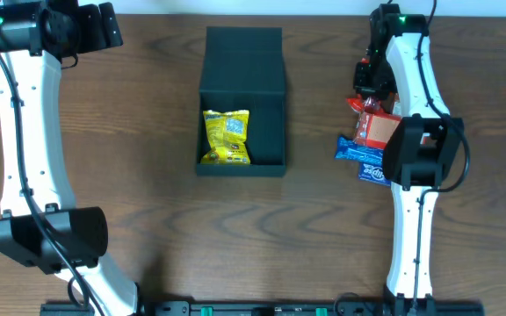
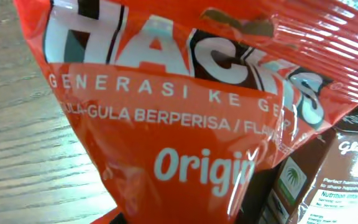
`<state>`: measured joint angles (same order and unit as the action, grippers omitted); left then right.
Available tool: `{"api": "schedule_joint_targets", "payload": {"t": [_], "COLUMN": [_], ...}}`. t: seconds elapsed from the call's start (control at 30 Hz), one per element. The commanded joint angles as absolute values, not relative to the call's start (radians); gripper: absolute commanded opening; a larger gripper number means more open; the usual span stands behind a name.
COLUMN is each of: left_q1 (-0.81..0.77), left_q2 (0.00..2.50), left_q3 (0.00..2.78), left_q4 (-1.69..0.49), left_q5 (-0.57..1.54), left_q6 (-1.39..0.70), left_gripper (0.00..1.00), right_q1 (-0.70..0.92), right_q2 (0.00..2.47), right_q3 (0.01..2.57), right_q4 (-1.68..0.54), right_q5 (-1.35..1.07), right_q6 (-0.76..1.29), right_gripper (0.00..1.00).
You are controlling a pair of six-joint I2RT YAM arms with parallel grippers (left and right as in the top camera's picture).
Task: Pack container
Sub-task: 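Carry the red bag left and lower it into the box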
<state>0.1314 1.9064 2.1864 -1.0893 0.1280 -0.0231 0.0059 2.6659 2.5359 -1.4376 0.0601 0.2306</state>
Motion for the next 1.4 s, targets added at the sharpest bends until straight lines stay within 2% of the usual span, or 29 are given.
{"api": "schedule_joint_targets", "payload": {"t": [0.0, 0.33, 0.5, 0.73, 0.97, 1.2, 1.37], "left_q1": [0.130, 0.130, 0.130, 0.130, 0.130, 0.144, 0.154], "left_q2": [1.917, 1.917, 1.917, 1.917, 1.917, 1.917, 1.917], "left_q3": [2.187, 2.187, 2.187, 2.187, 2.187, 2.187, 2.187], "left_q4": [-1.080, -1.075, -1.076, -1.076, -1.078, -1.092, -1.092], "left_q5": [0.131, 0.131, 0.131, 0.124, 0.124, 0.129, 0.132], "left_q6": [-0.026, -0.025, -0.025, -0.022, -0.022, -0.022, -0.022], "left_gripper": [0.95, 0.95, 0.95, 0.95, 0.95, 0.95, 0.95], "right_q1": [0.008, 0.049, 0.143, 0.363, 0.525, 0.550, 0.540], "right_q2": [2.684, 2.653, 2.637, 2.637, 2.637, 2.601, 2.379], "right_q3": [2.537, 2.930, 3.052, 3.042, 3.022, 2.946, 2.717], "right_q4": [-1.417, -1.532, -1.636, -1.698, -1.699, -1.699, -1.699], "right_q5": [0.052, 0.052, 0.019, -0.040, 0.018, -0.038, 0.075], "right_q6": [0.232, 0.233, 0.255, 0.325, 0.345, 0.234, 0.186], "right_gripper": [0.01, 0.02, 0.02, 0.02, 0.02, 0.02, 0.02]}}
